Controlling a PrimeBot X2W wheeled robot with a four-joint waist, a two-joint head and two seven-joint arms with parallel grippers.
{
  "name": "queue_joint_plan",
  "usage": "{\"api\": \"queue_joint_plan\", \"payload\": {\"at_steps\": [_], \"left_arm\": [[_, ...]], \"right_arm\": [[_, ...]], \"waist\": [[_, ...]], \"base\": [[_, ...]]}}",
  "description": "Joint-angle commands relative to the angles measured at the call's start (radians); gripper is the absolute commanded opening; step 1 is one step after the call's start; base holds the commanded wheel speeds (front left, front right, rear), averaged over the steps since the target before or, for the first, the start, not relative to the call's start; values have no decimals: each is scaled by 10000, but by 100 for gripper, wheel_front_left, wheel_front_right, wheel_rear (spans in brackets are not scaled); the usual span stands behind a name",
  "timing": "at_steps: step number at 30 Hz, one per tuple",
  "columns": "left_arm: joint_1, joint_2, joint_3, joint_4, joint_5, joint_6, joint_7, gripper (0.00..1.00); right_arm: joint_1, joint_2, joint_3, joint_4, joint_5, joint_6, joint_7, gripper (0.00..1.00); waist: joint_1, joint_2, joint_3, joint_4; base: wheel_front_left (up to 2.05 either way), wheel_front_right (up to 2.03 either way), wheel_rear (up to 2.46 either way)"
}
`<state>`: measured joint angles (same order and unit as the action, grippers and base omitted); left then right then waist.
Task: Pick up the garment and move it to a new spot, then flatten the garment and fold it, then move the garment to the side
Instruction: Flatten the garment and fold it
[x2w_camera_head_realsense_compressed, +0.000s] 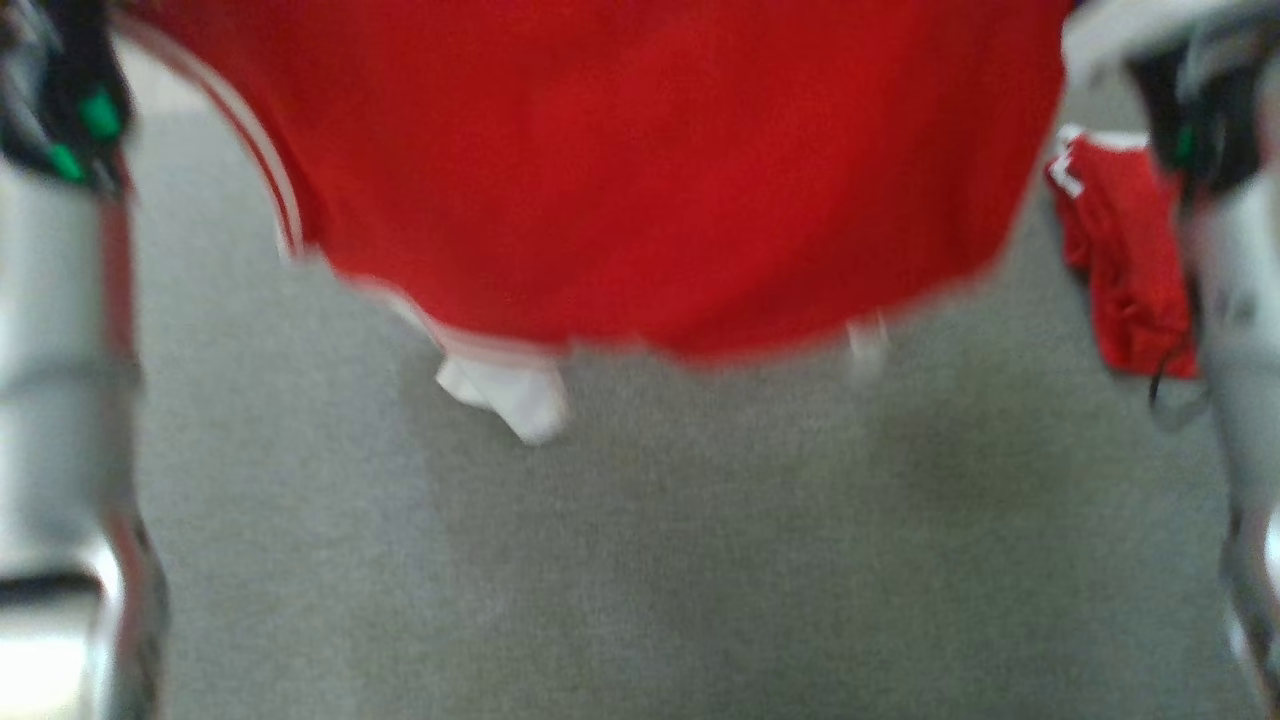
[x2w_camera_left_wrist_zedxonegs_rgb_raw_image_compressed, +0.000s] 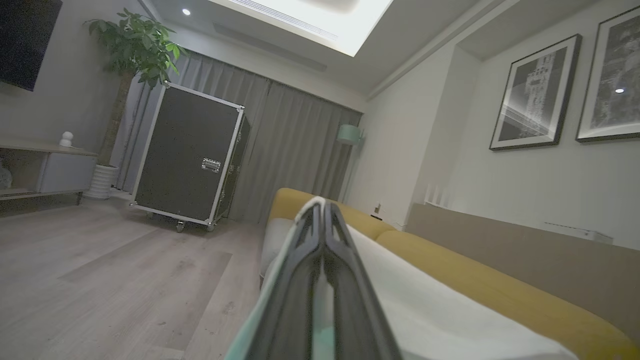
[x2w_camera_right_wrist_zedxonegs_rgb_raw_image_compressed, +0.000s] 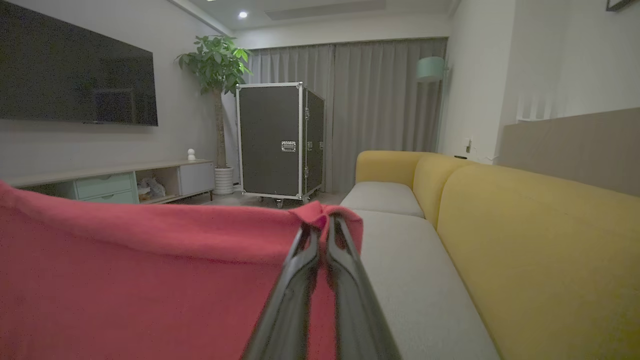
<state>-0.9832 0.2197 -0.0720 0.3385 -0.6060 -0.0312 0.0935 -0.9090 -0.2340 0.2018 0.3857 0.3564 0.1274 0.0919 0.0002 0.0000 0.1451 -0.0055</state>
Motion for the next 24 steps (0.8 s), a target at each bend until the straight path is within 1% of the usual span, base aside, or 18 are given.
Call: {"api": "queue_joint_plan", "payload": {"at_steps": [1,4,8,10,13,15,18,22,24], "left_arm": [[-1089,558,176,116,170,-82,-125,0],[-2693,820,131,1542,562,-138,-683,0],[-4803,984,65,2996,981,-246,-1787,0],[-5539,983,20,3614,1066,-387,-2372,0],[-6138,886,-112,4445,1146,-580,-3006,0],[-6155,713,-310,4904,1139,-752,-3204,0],[-5809,523,-592,5481,1108,-899,-3387,0],[-4621,327,-793,6097,926,-971,-3509,0],[-3857,282,-1039,6217,900,-985,-3530,0]], "right_arm": [[-1114,-23,302,77,-175,33,-225,0],[-2785,102,456,1667,-499,33,-1099,0],[-4686,479,-45,3549,-986,33,-2604,0],[-5251,654,-308,4314,-1241,33,-3128,0],[-5580,806,-541,5084,-1537,33,-3451,0],[-5493,819,-635,5511,-1571,33,-3507,0],[-5123,718,-447,6143,-1556,33,-3528,0],[-4263,618,189,7107,-1249,33,-3475,0],[-3777,575,647,7546,-1055,33,-3203,0]], "waist": [[-2,0,1184,-57],[-2,0,1817,-137],[-2,0,2458,-149],[-2,0,2614,-132],[-2,0,2758,-45],[-2,0,2823,85],[-2,0,2918,314],[-2,0,2708,531],[-2,0,2498,588]], "base": [[0,0,0],[0,0,0],[0,0,0],[0,0,0],[0,0,0],[0,0,0],[0,0,0],[0,0,0],[0,0,0]]}}
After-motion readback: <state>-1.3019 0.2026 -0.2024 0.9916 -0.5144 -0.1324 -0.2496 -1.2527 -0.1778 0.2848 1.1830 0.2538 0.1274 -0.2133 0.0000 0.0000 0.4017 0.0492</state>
